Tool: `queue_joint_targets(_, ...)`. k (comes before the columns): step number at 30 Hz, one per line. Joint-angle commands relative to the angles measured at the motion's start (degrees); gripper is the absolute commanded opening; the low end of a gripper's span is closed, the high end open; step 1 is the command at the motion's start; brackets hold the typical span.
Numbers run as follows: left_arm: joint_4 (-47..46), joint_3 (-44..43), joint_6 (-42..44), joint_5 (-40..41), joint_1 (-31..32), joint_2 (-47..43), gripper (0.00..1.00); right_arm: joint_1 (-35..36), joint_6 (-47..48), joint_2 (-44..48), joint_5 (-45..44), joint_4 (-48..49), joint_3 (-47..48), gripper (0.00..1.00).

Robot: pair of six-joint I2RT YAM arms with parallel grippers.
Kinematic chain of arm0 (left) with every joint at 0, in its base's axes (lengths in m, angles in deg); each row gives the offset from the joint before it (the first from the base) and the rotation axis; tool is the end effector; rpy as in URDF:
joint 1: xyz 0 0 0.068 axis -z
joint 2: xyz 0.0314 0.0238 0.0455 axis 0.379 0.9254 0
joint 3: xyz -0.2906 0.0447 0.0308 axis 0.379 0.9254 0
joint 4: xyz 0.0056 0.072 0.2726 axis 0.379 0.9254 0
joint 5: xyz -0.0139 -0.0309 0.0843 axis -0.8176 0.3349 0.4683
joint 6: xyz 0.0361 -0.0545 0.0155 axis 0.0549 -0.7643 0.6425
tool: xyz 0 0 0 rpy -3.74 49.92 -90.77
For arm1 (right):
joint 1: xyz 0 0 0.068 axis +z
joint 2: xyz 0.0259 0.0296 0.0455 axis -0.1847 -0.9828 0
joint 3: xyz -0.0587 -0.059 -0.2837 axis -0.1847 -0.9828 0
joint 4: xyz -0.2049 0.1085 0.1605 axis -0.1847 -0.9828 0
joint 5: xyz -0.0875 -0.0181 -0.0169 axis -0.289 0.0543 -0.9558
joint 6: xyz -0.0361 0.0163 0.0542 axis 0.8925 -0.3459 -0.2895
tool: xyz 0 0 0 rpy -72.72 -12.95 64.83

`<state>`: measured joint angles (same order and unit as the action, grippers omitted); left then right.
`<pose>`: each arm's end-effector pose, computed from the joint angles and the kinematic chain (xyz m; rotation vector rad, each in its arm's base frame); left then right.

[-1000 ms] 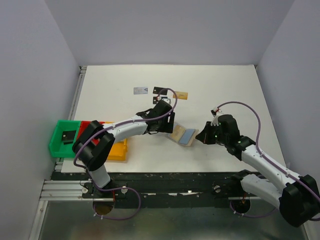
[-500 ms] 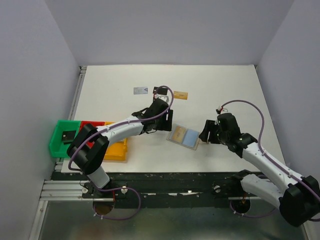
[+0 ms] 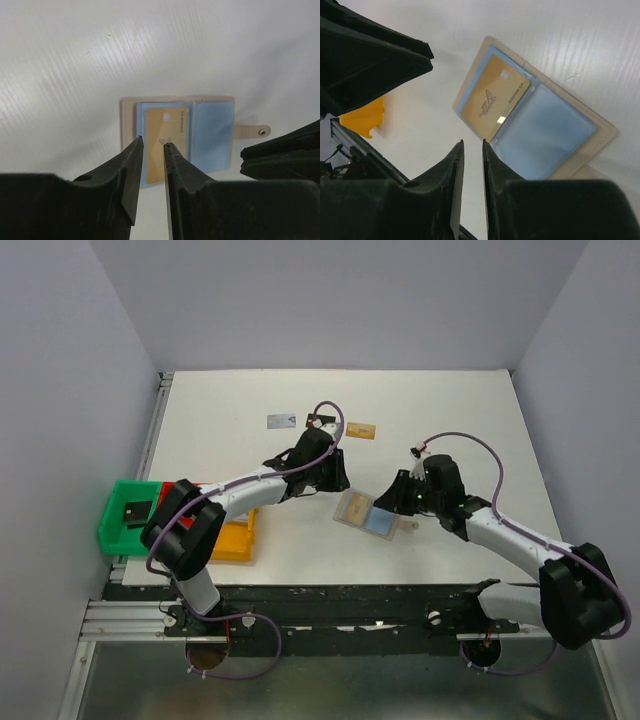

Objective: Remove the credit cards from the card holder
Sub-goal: Remove the credit card from the card holder.

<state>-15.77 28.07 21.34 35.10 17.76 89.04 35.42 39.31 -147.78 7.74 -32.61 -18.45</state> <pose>0.2992 -0.2612 0.2149 0.2047 2.3829 -0.8208 0.2318 0.1249 0.2019 0.0029 2.3166 0.8942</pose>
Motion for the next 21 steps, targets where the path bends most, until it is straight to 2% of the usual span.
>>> queue_joint_targets(1, -2.44, -1.91, -1.37, -4.75, -1.45, 4.2, 0.34, -0.17, -4.6, -6.13, 6.69, 10.15, -1.12, 0.3)
queue_joint_targets(10, -5.97, -0.59, -2.7, -8.1, -1.53, 7.1, 0.29, -0.17, -6.19, -17.56, 7.84, 13.93, 0.38, 0.35)
queue_joint_targets(21, -4.21, 0.29, -2.43, -8.1, -0.57, 8.78, 0.29, -0.17, -7.51, -22.58, 7.4, 16.39, -0.15, 0.38)
